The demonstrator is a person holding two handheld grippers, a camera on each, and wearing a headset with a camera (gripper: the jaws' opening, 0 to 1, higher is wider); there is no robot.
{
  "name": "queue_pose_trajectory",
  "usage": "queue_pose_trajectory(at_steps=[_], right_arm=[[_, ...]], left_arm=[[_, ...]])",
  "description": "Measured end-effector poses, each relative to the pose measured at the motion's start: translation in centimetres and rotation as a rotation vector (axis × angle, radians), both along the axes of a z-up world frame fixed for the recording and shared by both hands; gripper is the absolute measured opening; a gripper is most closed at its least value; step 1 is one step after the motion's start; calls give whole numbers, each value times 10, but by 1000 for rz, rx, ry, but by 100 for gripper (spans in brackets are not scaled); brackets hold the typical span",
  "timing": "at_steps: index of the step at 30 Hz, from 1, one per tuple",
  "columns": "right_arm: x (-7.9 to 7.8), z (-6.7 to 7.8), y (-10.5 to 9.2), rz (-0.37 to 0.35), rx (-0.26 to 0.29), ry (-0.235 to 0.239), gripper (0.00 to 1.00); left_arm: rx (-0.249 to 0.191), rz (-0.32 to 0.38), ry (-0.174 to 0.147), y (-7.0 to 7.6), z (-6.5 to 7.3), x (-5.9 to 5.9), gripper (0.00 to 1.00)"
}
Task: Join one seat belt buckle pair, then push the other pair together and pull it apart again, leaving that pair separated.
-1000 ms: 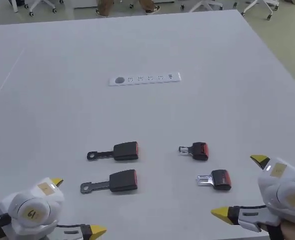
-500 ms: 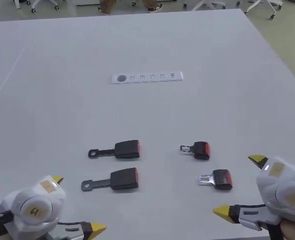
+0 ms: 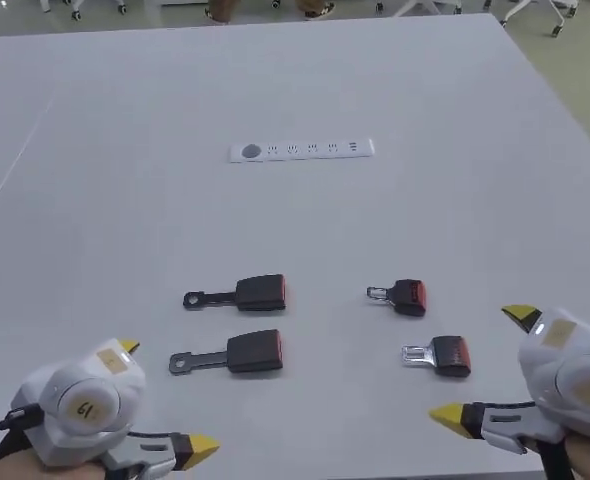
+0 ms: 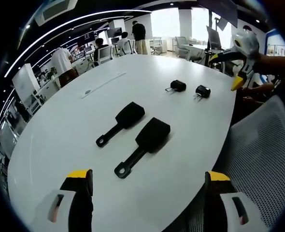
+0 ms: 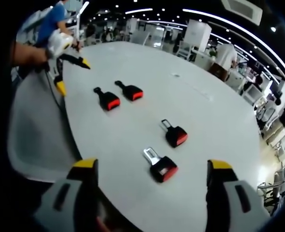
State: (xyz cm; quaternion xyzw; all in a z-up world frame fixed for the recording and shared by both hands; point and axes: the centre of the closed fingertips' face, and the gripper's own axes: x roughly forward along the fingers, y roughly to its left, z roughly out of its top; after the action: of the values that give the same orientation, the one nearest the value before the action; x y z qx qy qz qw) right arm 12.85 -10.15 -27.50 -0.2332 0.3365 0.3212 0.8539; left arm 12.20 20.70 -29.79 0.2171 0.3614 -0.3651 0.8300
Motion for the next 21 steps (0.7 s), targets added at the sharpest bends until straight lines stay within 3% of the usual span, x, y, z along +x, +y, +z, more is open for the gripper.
queue_pose_trajectory(at_steps=[12,18,21], right_arm=[[-4,-6,2,67,-17,24,85],[-5,-12,6,148,-24,63,68],[0,-15,5,164,-31,71,67]], left_arm=[[22,-95,-17,-12,0,14,95],[47,-143,-15,-13,-7,24,92],[62,-164,-5,-11,-12,30,90]])
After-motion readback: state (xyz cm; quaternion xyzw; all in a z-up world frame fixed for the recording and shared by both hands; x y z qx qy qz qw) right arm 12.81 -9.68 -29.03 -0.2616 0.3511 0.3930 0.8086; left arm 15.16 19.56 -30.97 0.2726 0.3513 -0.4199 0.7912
